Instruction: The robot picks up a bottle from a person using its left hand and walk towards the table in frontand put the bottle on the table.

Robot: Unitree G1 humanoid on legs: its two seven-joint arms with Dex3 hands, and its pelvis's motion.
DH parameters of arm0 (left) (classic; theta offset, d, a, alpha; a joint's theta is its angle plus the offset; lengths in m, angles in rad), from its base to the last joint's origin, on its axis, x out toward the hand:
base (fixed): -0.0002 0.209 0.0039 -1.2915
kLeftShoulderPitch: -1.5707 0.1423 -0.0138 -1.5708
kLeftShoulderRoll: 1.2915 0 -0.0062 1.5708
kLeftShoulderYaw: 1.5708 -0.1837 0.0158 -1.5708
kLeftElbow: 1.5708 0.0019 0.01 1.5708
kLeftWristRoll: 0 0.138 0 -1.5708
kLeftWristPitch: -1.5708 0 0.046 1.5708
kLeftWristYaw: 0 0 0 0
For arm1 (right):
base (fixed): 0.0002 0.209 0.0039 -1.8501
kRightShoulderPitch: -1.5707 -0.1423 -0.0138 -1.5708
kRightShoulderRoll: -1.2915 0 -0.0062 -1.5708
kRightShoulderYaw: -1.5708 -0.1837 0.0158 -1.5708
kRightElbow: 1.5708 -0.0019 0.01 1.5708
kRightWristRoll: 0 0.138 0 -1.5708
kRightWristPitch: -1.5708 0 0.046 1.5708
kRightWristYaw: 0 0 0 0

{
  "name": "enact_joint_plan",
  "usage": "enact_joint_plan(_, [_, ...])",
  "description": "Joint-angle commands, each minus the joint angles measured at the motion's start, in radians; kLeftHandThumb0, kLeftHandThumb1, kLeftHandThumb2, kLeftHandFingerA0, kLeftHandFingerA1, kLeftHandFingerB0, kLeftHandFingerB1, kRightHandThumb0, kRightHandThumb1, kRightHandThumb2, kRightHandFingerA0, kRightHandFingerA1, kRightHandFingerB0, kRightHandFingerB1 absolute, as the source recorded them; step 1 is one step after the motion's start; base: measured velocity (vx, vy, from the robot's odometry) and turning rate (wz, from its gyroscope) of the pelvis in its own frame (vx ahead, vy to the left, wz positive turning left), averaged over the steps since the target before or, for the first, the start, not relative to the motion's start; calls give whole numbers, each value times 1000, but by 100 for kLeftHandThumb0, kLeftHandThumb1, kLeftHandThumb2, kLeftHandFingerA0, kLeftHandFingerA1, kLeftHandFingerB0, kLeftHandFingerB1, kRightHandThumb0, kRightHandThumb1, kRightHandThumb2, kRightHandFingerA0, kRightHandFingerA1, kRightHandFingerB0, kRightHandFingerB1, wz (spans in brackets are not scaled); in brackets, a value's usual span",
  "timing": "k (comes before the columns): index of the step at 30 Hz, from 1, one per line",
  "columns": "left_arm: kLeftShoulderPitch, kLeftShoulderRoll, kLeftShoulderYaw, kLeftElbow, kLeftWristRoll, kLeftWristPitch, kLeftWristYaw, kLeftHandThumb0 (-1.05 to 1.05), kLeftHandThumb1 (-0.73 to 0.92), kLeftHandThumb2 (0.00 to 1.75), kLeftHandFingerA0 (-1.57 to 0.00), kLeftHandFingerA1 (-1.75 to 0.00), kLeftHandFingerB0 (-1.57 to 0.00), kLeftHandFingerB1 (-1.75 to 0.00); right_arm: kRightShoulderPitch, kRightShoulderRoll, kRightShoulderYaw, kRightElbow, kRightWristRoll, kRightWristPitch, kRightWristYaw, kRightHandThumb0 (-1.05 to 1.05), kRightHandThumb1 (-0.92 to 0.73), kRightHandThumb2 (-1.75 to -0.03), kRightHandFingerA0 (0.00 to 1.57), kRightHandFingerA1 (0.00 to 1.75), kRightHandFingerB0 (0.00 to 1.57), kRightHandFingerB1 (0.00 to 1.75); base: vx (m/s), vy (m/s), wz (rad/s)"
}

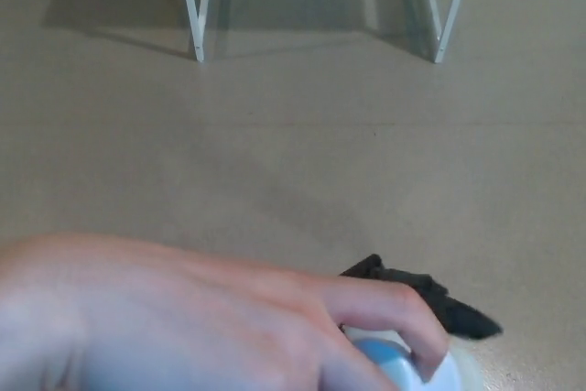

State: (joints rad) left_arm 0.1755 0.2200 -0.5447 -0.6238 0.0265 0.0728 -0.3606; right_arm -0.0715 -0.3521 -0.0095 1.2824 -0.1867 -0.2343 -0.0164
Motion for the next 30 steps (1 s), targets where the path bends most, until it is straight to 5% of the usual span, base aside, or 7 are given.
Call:
enact_joint_plan(1, [40, -29, -8, 26, 98, -77, 91, -17, 77, 76, -94, -150, -73, -122, -10, -6, -6, -2, 12, 19, 19, -28, -65, -59, 69, 45, 56, 40, 0, 0, 0])
enact_joint_plan(9, [117, -11, -10, 47, 136, -138, 112, -15, 76, 72, -95, -142, -77, -109, 8, -9, 2, 0, 6, 13, 35, -37, -57, -75, 66, 55, 52, 50, 0, 0, 0])
enact_joint_plan(12, [129, -8, -14, 49, 160, -151, 122, -15, 75, 72, -97, -141, -77, -108, 13, -9, 5, -2, 3, 13, 36, -30, -66, -59, 71, 45, 57, 40, 0, 0, 0])
enact_joint_plan(13, [135, -8, -15, 52, 163, -160, 124, -14, 76, 71, -97, -140, -77, -106, 16, -10, 11, -2, -4, 8, 32, -37, -57, -76, 68, 56, 54, 51, 0, 0, 0])
enact_joint_plan(16, [149, -10, -15, 62, 153, -175, 125, -14, 76, 70, -97, -140, -78, -106, 17, -12, 10, -4, -1, 14, 33, -37, -57, -76, 68, 56, 54, 51, 0, 0, 0])
enact_joint_plan(17, [151, -11, -13, 65, 150, -178, 125, -15, 76, 69, -97, -140, -79, -104, 14, -12, 7, -3, 2, 17, 36, -30, -66, -59, 73, 46, 57, 40, 0, 0, 0])
enact_joint_plan(30, [251, -30, 146, 137, 108, -250, 183, -14, 74, 74, -97, -144, -75, -117, -13, -26, 27, 0, -10, 29, 64, -31, -67, -59, 72, 45, 56, 40, -13, -25, 3])
